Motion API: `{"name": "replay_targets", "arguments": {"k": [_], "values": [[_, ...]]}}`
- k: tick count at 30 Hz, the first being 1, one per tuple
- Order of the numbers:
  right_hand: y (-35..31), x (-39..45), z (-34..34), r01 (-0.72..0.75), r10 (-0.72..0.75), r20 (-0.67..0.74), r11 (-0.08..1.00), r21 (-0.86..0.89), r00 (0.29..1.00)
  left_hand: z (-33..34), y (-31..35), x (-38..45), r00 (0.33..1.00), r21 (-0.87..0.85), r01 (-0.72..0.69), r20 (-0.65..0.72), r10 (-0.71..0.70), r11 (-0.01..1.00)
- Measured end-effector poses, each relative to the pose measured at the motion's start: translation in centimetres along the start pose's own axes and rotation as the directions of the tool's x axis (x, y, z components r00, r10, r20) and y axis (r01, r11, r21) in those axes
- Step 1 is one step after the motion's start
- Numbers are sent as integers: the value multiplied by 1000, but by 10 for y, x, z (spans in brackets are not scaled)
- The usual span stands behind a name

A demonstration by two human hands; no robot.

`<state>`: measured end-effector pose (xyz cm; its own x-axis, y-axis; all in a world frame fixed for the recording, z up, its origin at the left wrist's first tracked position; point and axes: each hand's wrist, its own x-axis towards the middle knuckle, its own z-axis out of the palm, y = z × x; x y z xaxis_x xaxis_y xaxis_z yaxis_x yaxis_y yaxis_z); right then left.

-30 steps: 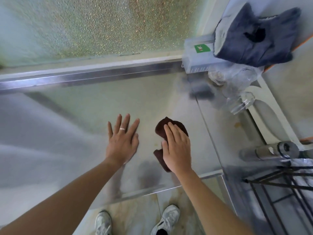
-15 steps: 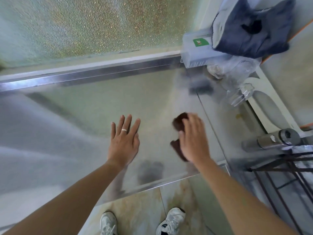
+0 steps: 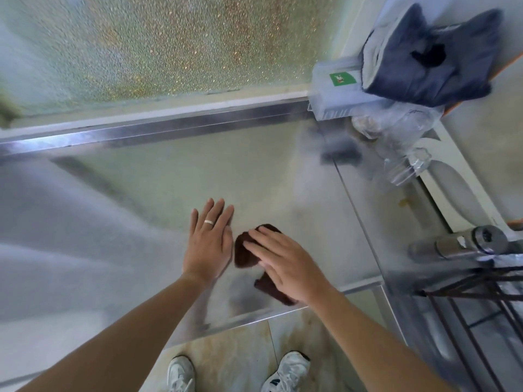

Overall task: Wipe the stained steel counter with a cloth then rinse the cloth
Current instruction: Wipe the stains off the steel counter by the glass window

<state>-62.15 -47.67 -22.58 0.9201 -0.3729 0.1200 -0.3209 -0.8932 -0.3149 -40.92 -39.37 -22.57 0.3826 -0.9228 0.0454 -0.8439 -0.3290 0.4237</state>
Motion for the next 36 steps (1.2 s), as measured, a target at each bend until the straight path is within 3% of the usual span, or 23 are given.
{"name": "replay_targets", "arguments": {"k": [2, 5, 7, 8, 9, 12, 14, 17, 20, 23, 26, 31, 36], "values": [[47, 7, -13, -221, 219, -133, 975, 2, 967, 2, 2, 0, 1000, 10, -1, -12, 1, 1000], [87, 35, -29, -630, 610, -263, 777, 13, 747, 4, 2, 1, 1000, 9, -4, -22, 4, 1000], [81, 59, -27, -733, 710, -302, 679, 53, 636, 5, 2, 1, 1000, -6, 1, -28, -1, 1000], [72, 67, -25, -731, 711, -309, 679, 69, 632, 5, 2, 1, 999, -21, 6, -31, -6, 1000], [60, 73, -22, -684, 673, -299, 725, 85, 677, 5, 4, 1, 999, -36, 9, -35, -10, 999], [5, 64, -6, -389, 419, -237, 907, 163, 877, 2, 5, 0, 998, -107, 21, -60, -27, 994], [-30, 43, 1, -266, 310, -208, 940, 214, 928, -3, 4, 2, 997, -203, 50, -47, -60, 978], [-55, 10, -1, -201, 235, -132, 952, 230, 963, -11, 2, 5, 995, -284, 71, -49, -88, 956], [-27, -7, -27, -253, 332, -214, 911, 327, 919, -12, 11, 9, 991, -121, 14, -133, -31, 993], [29, -15, -58, -505, 576, -405, 817, 278, 710, 2, 31, 16, 994, -24, 31, -107, -34, 999], [67, -13, -56, -766, 770, -293, 624, 156, 567, 20, 41, 17, 994, 91, 103, -58, -98, 991], [85, 9, -30, -775, 741, -297, 633, 9, 602, 31, 34, 19, 994, 179, 107, -37, -102, 978], [106, 76, -28, -650, 629, -259, 760, 6, 733, 32, 35, 21, 996, 208, 88, -19, -86, 974]]}}
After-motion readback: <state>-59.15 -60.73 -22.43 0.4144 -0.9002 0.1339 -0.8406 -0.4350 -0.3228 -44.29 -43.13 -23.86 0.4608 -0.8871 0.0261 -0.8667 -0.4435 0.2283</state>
